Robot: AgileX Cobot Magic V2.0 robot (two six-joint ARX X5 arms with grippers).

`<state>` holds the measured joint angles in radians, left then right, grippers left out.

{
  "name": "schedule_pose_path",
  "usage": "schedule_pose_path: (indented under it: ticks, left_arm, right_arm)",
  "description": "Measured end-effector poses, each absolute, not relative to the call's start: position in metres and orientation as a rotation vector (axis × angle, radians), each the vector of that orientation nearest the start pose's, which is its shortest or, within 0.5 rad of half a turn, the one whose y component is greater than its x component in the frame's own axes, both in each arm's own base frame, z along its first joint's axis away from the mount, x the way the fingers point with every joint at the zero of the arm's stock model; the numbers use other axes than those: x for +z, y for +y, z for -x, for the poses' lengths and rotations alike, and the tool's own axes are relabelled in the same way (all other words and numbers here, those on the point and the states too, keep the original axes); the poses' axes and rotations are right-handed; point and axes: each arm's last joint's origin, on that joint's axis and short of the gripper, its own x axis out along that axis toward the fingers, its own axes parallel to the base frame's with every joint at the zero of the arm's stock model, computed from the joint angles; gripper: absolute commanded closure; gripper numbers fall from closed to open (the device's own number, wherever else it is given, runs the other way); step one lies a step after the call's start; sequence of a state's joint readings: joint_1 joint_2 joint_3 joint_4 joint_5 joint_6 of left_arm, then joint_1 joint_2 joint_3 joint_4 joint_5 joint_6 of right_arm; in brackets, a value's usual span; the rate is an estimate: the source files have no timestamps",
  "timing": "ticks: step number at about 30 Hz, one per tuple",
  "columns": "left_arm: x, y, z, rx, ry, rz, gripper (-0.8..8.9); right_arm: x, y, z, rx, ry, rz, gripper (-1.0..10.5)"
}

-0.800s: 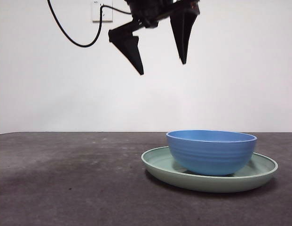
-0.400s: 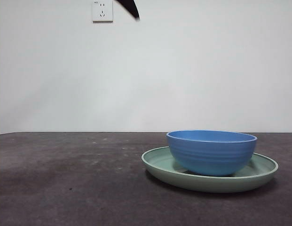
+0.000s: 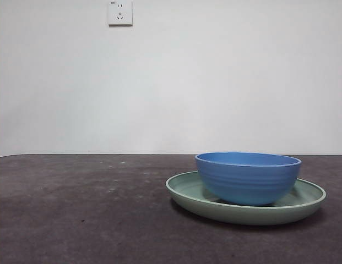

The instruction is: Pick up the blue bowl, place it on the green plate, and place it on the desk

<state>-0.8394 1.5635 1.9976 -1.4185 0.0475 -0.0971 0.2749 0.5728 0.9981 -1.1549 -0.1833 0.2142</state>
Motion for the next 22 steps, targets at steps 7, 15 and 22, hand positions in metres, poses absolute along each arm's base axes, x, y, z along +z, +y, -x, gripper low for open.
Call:
schedule_pose_path:
  ticks: [7, 15, 22]
  left_arm:
    - [0.406, -0.167, -0.140, -0.803, 0.886, -0.274, 1.59]
    - [0.350, -0.118, -0.096, -0.829, 0.764, -0.200, 1.59]
    - [0.331, -0.093, -0.075, -0.835, 0.698, -0.137, 1.59]
  right_arm:
    - [0.338, 0.024, -0.065, 0.357, 0.780, -0.167, 3.0]
    - [0.338, 0.023, -0.065, 0.329, 0.776, -0.157, 3.0]
    - [0.338, 0.023, -0.065, 0.331, 0.779, -0.158, 3.0]
